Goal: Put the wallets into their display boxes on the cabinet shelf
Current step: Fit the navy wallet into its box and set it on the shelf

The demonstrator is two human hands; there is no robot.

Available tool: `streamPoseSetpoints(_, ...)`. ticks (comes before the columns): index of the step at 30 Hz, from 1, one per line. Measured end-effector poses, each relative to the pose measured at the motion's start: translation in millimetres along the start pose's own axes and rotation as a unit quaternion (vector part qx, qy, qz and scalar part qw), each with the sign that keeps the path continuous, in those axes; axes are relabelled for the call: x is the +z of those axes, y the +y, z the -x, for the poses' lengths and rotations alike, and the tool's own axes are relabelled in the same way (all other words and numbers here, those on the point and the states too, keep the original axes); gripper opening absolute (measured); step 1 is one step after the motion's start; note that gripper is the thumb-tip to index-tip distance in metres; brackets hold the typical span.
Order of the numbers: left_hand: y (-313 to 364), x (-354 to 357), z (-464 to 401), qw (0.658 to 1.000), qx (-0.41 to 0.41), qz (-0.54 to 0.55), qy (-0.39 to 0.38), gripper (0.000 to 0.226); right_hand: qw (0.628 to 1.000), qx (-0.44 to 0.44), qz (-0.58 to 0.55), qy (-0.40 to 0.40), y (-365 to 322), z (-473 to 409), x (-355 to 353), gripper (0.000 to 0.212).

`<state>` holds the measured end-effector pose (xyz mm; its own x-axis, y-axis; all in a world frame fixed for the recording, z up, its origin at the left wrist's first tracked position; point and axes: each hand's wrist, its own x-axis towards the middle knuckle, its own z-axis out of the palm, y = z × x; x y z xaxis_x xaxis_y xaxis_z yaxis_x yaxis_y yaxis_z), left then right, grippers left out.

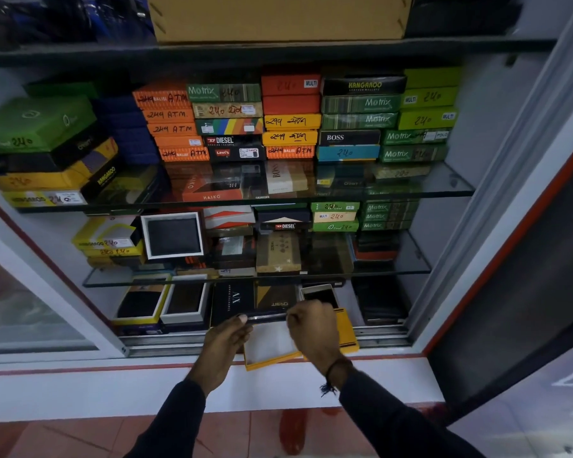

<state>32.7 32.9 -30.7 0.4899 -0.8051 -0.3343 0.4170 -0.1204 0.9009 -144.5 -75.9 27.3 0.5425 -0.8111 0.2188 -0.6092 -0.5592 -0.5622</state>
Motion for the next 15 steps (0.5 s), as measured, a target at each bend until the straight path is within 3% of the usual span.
streamPoseSetpoints(3,-3.9,-7.8,-0.6,1.0,0.009,-0.002,-0.004,0.052,1.0,-0.002,-0.008,0.0,-8.6,9.8,2.8,0.019)
streamPoseSetpoints(7,-8.9,0.4,8.3,0.999,0.02,-0.018,-0.036,0.025,0.999,-0.029,-0.011,-0.022,-31.2,18.3,14.2,0.017)
streamPoseSetpoints(10,-16.7,11.4,13.0,0.998,0.024,-0.027,-0.058,0.034,0.996,-0.06,0.008,-0.059,-56.5,23.2,28.2,0.019)
streamPoseSetpoints(13,-23.8,9.4,19.1,0.998,0.02,-0.005,-0.064,0.018,0.994,-0.09,0.036,-0.051,-66.0,20.3,30.6,0.018)
streamPoseSetpoints(15,-27.3,0.9,17.3,0.998,0.004,0.003,-0.056,0.03,0.991,-0.107,0.043,-0.066,-67.6,20.1,31.5,0.019)
